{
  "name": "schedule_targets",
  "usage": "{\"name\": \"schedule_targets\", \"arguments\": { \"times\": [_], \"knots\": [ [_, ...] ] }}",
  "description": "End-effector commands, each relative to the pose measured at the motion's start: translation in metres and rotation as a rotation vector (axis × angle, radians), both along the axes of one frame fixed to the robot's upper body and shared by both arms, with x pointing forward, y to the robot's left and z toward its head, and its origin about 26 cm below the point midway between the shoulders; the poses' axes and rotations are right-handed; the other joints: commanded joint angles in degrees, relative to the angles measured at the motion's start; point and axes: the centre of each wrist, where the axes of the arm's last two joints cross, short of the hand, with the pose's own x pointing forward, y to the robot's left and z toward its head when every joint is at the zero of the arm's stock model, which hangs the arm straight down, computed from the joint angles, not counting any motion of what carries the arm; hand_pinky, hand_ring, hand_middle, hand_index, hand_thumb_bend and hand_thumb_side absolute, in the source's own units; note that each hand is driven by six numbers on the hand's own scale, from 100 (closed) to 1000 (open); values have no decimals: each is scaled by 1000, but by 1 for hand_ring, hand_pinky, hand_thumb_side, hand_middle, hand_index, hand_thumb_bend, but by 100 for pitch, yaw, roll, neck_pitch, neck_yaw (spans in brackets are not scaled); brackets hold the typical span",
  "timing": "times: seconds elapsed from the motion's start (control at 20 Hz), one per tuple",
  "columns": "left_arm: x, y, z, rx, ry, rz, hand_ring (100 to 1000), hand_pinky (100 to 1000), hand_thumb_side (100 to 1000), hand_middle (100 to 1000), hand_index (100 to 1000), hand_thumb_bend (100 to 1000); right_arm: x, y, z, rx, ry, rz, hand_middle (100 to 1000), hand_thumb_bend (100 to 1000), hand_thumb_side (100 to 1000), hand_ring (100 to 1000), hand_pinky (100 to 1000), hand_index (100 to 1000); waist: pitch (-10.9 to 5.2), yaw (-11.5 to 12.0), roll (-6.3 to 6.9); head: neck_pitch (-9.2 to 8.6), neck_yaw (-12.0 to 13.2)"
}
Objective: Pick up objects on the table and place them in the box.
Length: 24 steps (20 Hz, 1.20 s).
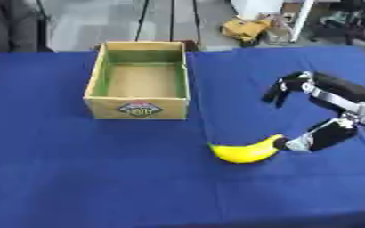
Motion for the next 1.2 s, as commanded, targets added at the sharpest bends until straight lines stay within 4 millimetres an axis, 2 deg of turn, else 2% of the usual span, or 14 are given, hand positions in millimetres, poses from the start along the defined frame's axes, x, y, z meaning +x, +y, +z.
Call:
{"name": "schedule_targets", "arguments": {
  "times": [0.05, 0.45, 1.0, 1.1, 1.2],
  "knots": [
    [0, 4, 8, 12, -22, 4, 821, 779, 709, 811, 899, 1000, 2, -3, 7, -21, -14, -2, 643, 601, 100, 613, 730, 771, -49, -2, 10, 59, -18],
    [0, 4, 8, 13, -21, 4, 822, 780, 710, 812, 900, 1000, 5, -6, 3, -32, -6, -13, 640, 595, 100, 612, 728, 771, -40, 2, 5, 67, -29],
    [1, 3, 7, 13, -17, -6, 823, 781, 711, 813, 901, 1000, 24, -3, -12, -83, 34, 7, 630, 587, 100, 608, 719, 767, -39, 44, 32, 96, -93],
    [1, 2, 7, 12, -16, -8, 824, 782, 710, 814, 901, 1000, 27, -3, -17, -93, 43, 10, 627, 529, 100, 607, 717, 764, -33, 51, 41, 102, -101],
    [1, 2, 7, 12, -16, -9, 824, 782, 710, 814, 901, 1000, 30, -3, -21, -101, 51, 15, 625, 529, 100, 608, 716, 763, -27, 50, 46, 110, -108]
  ]
}}
